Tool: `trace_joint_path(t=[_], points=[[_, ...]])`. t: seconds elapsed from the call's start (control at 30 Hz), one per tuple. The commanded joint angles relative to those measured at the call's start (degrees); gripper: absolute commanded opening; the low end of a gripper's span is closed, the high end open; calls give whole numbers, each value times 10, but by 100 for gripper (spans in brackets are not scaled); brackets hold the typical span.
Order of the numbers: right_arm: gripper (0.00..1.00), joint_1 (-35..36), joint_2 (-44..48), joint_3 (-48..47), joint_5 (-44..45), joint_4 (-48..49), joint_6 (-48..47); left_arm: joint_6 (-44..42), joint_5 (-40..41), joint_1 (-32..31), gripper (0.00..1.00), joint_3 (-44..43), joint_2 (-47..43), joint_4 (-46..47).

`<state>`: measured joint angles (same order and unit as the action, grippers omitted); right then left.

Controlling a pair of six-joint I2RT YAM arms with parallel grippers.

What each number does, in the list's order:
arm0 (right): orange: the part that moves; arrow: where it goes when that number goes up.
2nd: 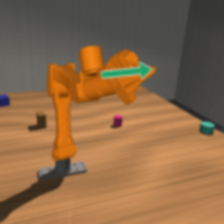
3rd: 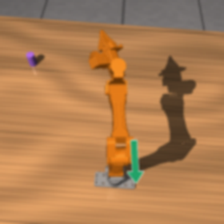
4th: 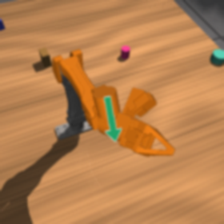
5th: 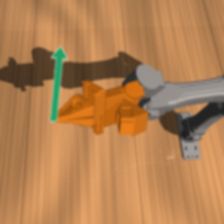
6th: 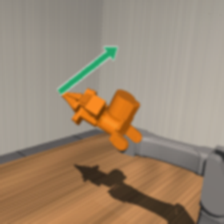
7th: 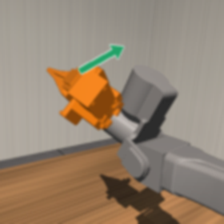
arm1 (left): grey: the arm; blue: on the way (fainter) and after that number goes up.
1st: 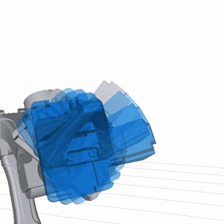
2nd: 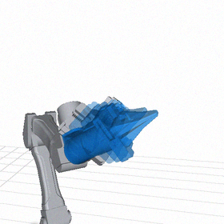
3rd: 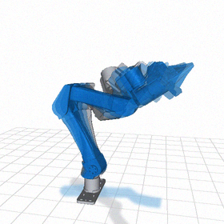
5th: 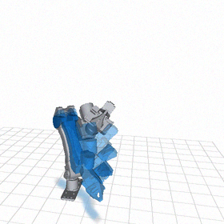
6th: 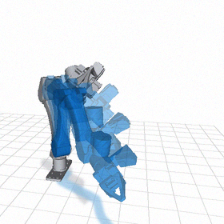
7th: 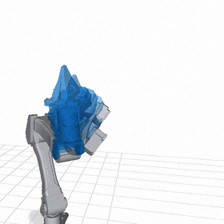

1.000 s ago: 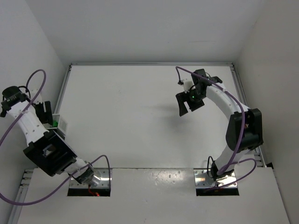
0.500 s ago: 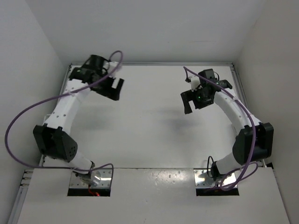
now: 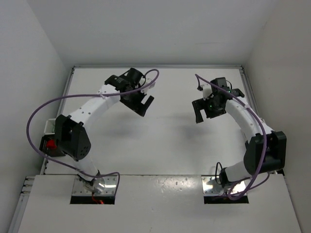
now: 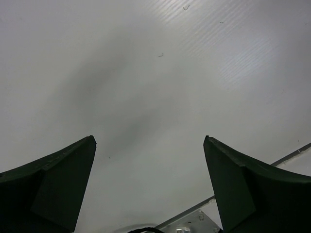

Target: Sort the legos into containers by color

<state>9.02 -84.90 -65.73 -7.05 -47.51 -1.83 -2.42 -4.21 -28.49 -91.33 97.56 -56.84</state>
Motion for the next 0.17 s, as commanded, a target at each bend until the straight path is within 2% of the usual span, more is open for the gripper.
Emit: trace_joint_path(t=[0.0, 0.13], points=[[100, -2, 25, 4, -7, 22, 8, 11, 4, -4, 99, 18, -26, 22], [100, -2, 31, 17, -18, 29, 8, 11, -12, 1, 99, 52, -63, 51]])
